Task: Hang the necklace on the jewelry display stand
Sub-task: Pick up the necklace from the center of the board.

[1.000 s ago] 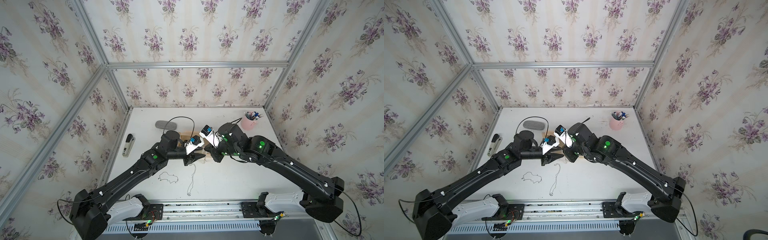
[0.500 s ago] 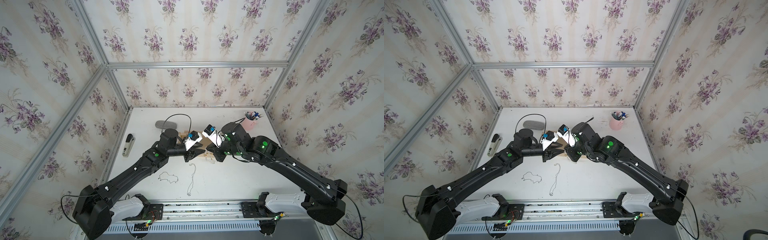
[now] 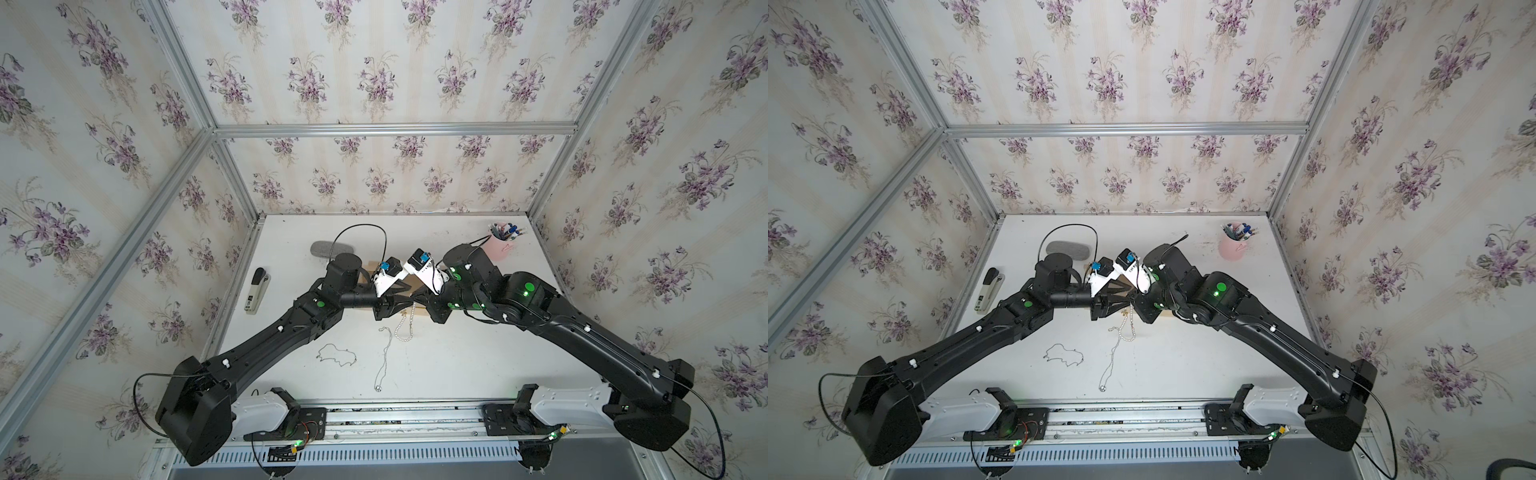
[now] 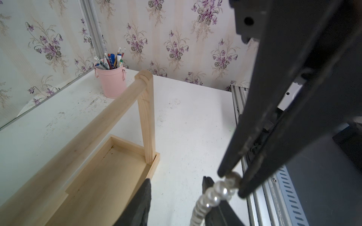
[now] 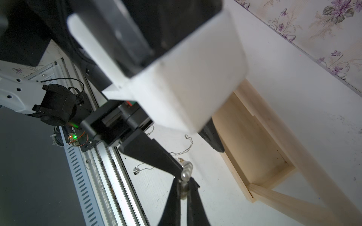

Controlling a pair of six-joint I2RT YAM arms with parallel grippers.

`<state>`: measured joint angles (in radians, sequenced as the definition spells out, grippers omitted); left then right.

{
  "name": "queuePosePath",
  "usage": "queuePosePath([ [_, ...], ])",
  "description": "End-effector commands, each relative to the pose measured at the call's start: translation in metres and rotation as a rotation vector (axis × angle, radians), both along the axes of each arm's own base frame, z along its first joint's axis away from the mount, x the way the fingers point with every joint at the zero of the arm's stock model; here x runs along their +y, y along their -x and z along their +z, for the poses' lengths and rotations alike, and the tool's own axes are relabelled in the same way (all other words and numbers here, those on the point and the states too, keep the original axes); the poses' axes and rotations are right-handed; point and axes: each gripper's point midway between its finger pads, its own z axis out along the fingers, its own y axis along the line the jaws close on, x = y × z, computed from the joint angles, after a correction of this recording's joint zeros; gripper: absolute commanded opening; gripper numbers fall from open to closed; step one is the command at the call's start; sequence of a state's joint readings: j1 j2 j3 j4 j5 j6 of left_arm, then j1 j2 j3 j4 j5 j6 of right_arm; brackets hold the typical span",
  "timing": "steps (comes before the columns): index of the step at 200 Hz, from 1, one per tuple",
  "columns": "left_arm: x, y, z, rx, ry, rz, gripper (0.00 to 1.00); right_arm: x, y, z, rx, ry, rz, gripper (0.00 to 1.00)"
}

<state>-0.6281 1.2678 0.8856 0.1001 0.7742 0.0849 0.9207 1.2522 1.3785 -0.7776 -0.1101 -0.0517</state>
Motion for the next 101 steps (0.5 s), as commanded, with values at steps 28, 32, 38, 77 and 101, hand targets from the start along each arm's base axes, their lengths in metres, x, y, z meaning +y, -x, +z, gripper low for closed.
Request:
queuePosePath([
  [28,-0.0099,0.0011,0.0115,-0.014,0.035,-0.044,0.47,0.0047,-0.0058,0.0017,-0.005,-0.033,-0.006,0.0],
  [32,-0.0102,0.0017,0.0109,-0.012,0.034,-0.047,0.45,0.0049,-0.0059,0.0016,-0.005,-0.035,-0.004,0.0],
  [38,-0.01,0.0016,0.0105,-0.009,0.033,-0.045,0.42,0.0051,-0.0063,0.0024,-0.006,-0.038,-0.005,0.0],
  [77,-0.0071,0.0019,0.0082,0.01,0.019,-0.03,0.3,0.0048,-0.0096,0.0015,-0.004,-0.039,-0.009,0.0],
  [101,-0.0049,0.002,0.0082,0.026,0.008,-0.012,0.19,0.0039,-0.0122,-0.0008,-0.003,-0.034,-0.016,0.0],
])
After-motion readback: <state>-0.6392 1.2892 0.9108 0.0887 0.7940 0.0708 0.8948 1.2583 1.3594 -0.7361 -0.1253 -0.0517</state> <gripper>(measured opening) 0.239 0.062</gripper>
